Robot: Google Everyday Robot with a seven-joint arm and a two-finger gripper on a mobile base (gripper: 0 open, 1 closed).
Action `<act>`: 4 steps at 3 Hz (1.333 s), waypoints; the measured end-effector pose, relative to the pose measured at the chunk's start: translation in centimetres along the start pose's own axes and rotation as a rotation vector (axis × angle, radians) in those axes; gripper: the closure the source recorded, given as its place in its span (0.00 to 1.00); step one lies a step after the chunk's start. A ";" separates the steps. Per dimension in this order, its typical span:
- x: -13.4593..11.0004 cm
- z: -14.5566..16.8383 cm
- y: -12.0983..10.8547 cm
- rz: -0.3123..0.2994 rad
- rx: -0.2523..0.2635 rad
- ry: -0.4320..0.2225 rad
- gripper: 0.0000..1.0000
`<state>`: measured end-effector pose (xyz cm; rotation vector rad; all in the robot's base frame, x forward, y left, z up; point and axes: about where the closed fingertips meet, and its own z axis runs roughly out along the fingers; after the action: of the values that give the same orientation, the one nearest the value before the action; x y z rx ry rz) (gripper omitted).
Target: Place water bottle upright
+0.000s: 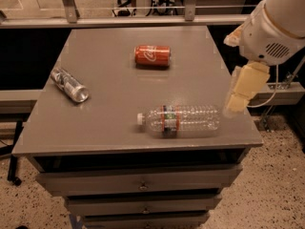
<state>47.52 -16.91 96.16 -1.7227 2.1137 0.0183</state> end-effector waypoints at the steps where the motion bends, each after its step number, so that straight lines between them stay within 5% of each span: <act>1: -3.9 2.8 1.1 -0.057 -0.048 -0.041 0.00; 3: -8.2 8.1 5.3 -0.124 -0.166 -0.057 0.00; 4: -8.3 11.7 6.3 -0.125 -0.172 -0.022 0.00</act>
Offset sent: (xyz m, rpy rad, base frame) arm -0.0195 0.1277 -0.0682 0.0661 0.1443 0.2153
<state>46.45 -4.54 86.57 -1.9411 2.0369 0.1873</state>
